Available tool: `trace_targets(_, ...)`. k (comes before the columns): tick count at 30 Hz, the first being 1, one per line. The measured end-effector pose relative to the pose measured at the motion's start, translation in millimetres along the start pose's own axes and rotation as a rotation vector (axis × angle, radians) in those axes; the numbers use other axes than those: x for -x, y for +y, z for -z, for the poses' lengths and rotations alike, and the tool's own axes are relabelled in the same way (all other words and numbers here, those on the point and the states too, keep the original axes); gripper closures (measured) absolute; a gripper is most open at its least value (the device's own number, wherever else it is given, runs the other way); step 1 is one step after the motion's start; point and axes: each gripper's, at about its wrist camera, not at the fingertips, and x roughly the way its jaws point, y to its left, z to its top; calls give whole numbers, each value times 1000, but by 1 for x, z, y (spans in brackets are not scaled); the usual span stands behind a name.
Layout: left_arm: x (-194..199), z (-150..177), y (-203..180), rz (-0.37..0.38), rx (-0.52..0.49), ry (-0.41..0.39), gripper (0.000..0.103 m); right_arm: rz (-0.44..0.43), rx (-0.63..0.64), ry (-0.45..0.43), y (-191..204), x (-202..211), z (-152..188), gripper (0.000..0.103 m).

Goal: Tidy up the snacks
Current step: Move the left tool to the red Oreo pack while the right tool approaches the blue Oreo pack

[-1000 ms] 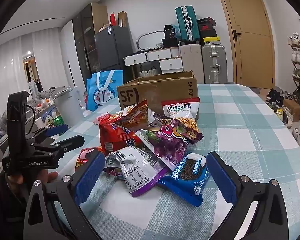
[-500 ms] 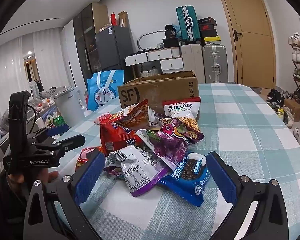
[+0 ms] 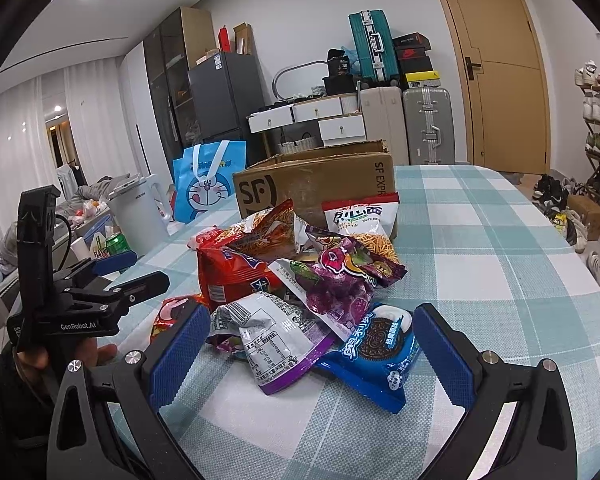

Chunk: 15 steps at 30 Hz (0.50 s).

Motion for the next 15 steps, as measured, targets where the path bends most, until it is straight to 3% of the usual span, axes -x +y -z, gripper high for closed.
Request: trace_targets(15,-2,1,0,3,-2,2,1,-7,-3,0,0,-1,0,0)
